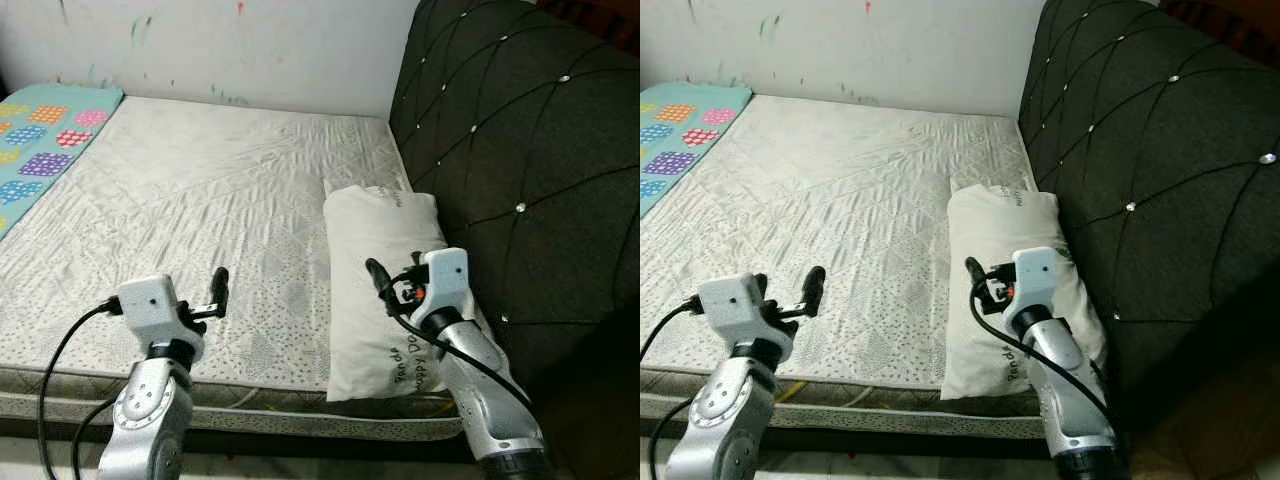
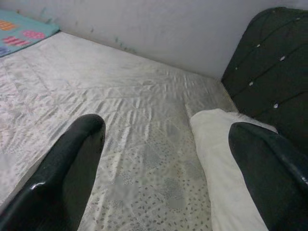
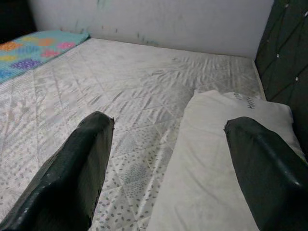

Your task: Clean up the room

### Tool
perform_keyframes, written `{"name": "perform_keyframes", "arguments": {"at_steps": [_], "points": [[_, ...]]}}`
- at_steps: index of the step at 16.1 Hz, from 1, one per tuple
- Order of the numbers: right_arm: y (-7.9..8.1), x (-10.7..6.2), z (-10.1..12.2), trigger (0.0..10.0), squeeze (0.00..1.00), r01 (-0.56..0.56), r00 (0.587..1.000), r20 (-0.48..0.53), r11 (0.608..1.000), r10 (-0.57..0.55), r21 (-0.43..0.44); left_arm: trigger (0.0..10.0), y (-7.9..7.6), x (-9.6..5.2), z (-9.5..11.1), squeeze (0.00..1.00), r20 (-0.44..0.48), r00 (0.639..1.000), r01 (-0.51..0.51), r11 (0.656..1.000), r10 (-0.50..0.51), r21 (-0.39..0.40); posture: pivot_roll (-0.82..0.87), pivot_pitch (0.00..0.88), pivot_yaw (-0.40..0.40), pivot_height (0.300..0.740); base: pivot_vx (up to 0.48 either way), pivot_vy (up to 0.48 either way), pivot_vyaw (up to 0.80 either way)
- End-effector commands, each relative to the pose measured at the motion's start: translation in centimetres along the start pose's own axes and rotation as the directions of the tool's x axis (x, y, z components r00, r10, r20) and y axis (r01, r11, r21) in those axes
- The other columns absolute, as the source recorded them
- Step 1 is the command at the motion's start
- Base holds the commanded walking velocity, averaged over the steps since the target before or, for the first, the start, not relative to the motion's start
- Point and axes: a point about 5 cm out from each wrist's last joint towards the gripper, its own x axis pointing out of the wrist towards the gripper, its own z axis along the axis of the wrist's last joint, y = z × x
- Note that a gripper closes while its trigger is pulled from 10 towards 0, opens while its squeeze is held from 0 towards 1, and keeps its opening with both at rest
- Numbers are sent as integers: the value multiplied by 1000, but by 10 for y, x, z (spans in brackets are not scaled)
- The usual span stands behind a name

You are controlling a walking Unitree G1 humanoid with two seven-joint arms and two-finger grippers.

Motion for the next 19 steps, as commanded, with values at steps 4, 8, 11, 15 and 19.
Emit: {"name": "perform_keyframes", "arguments": {"at_steps": [4, 8, 11, 15, 19], "points": [[1, 4, 9, 10000, 0, -7, 1000, 24, 1000, 8, -2, 10000, -5, 2, 3, 0, 8, 999, 43, 999, -43, -1, -8, 0, -68, 740, 0, 0, 200], [0, 3, 8, 10000, 0, -8, 1000, 21, 1000, 8, -12, 10000, -8, 2, 3, 0, 12, 998, 66, 998, -66, -13, -11, 0, -72, 740, 132, 0, 0], [-1, 4, 8, 10000, 0, -9, 1000, 21, 1000, 10, -15, 10000, -9, 3, 3, 0, 14, 997, 72, 997, -72, -17, -12, 0, -74, 740, 296, 0, 0], [-1, 4, 8, 10000, 0, -10, 1000, 20, 1000, 11, -16, 10000, -8, 3, 3, 0, 16, 997, 74, 997, -74, -20, -11, 0, -73, 740, 329, 0, 0], [-1, 5, 8, 10000, 0, -3, 1000, 27, 1000, 3, -22, 10000, -8, 4, 4, 0, 14, 997, 76, 997, -76, -17, -9, 0, -70, 740, 328, 0, 0]]}}
